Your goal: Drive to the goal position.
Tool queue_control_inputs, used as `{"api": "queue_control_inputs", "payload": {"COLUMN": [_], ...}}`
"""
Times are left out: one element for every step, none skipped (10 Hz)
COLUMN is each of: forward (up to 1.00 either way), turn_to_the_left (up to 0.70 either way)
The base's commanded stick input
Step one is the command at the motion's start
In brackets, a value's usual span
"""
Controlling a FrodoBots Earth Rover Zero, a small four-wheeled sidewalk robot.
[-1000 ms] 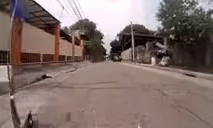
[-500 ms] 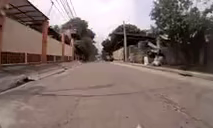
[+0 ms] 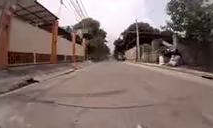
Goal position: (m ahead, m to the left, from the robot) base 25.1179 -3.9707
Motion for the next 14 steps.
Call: {"api": "queue_control_inputs", "payload": {"forward": [1.0,1.0,1.0,1.0,1.0,1.0,1.0,1.0,1.0,1.0,1.0,1.0,1.0,1.0], "turn_to_the_left": [0.0,0.0,0.0,0.0,0.0,0.0,0.0,0.0,0.0,0.0,0.0,0.0,0.04,0.36]}}
